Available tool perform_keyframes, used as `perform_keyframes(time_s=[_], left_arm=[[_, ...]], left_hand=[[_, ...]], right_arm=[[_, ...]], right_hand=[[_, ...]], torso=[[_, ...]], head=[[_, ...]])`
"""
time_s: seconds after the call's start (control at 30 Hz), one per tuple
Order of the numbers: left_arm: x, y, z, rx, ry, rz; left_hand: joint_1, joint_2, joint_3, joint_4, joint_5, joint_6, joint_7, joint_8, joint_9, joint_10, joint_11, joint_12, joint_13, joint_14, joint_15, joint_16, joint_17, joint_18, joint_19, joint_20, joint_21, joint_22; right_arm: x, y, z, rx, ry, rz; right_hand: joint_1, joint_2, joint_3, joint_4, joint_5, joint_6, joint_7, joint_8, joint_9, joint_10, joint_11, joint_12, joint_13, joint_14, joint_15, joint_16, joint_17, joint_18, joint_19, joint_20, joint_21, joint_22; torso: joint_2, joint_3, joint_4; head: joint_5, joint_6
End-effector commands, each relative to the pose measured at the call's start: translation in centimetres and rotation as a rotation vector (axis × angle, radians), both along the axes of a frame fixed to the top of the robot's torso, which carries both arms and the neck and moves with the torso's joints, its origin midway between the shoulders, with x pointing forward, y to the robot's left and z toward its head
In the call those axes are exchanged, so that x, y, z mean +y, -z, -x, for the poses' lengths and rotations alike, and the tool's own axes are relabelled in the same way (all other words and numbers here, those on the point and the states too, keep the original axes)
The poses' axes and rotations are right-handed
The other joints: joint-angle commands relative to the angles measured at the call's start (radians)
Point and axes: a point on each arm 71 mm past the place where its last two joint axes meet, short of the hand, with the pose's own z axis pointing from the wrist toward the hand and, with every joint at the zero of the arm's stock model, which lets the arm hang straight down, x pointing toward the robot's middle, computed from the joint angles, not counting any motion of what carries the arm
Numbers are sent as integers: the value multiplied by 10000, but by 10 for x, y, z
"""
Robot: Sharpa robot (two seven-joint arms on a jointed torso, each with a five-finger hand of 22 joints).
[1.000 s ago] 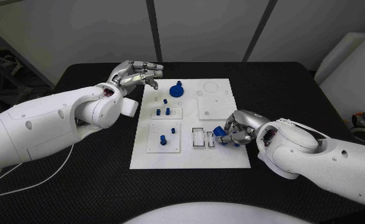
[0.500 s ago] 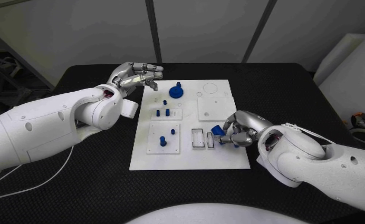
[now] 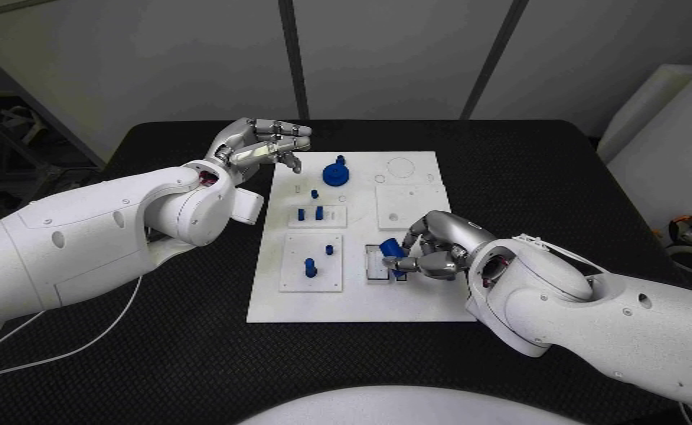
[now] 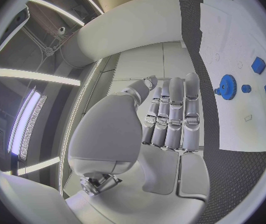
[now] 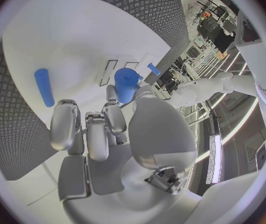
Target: Assemble the parts on the task board
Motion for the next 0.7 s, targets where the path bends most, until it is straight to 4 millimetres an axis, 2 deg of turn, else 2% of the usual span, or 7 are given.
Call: perform_keyframes(time_s=[0.03,0.4,0.53,0.57,0.63,0.67,0.7], left_arm=[[-2,-1,0,-33,133,76],[-3,-1,0,-21,147,78],[-3,-1,0,-14,153,78],[-3,-1,0,-12,153,77],[-3,-1,0,-7,152,75],[-2,-1,0,-5,152,74],[-2,-1,0,-3,152,74]], left_hand=[[-43,89,-36,-6,-16,-50,-16,-16,6,-99,5,35,9,-83,-13,-27,-9,53,-52,19,-56,-14],[-43,89,-36,-6,-16,-50,-16,-16,6,-99,5,35,9,-83,-13,-27,-9,53,-52,19,-56,-14],[-43,89,-36,-6,-16,-50,-16,-16,6,-99,5,35,9,-83,-13,-27,-9,53,-52,19,-56,-14],[-44,91,-37,-5,-16,-51,-16,-15,6,-101,5,37,9,-83,-13,-26,-10,53,-52,19,-57,-14],[-50,104,-42,3,-14,-54,-15,-13,5,-111,5,47,10,-86,-12,-24,-13,55,-53,21,-64,-18],[-50,104,-42,3,-14,-54,-15,-13,5,-111,5,47,10,-86,-12,-24,-13,55,-53,21,-64,-18],[-50,104,-42,3,-14,-54,-15,-13,5,-111,5,47,10,-86,-12,-24,-13,55,-53,21,-64,-18]], right_arm=[[7,4,0,477,-339,85],[14,9,-8,557,-298,162],[15,10,-9,577,-322,183],[16,10,-9,574,-327,182],[16,10,-9,552,-336,187],[16,10,-9,542,-336,189],[16,10,-10,530,-331,189]], right_hand=[[-313,-40,-130,12,-124,116,-25,83,47,42,-12,-77,-15,958,-67,35,2169,-190,46,-46,-12,-7],[-610,20,-374,-1,-573,163,-69,169,176,78,-49,-98,23,958,-98,32,2164,-189,45,-74,-19,-3],[-761,-9,-524,-1,-1236,146,-73,201,249,74,-54,-142,20,956,-104,28,2156,-186,32,-84,-37,-16],[-839,-35,-576,0,-1556,140,-71,211,272,61,-52,-173,3,955,-104,26,2152,-185,26,-85,-44,-23],[-944,-66,-628,4,-1889,125,-69,224,309,53,-48,-203,-5,952,-101,19,2139,-182,17,-84,-57,-34],[-1130,-111,-677,10,-2334,112,-70,231,334,22,-36,-263,-47,946,-102,7,2113,-177,0,-83,-77,-56],[-1207,-156,-690,13,-2522,102,-61,234,348,10,-39,-289,-62,942,-97,0,2097,-174,-10,-82,-89,-69]], torso=[[2,3,8],[-2,5,-5],[-5,4,-3],[-5,5,-5],[-2,9,-13],[0,8,-12],[0,8,-12]], head=[[5,2],[74,3],[84,-3],[89,-2],[102,-7],[100,-5],[100,-5]])
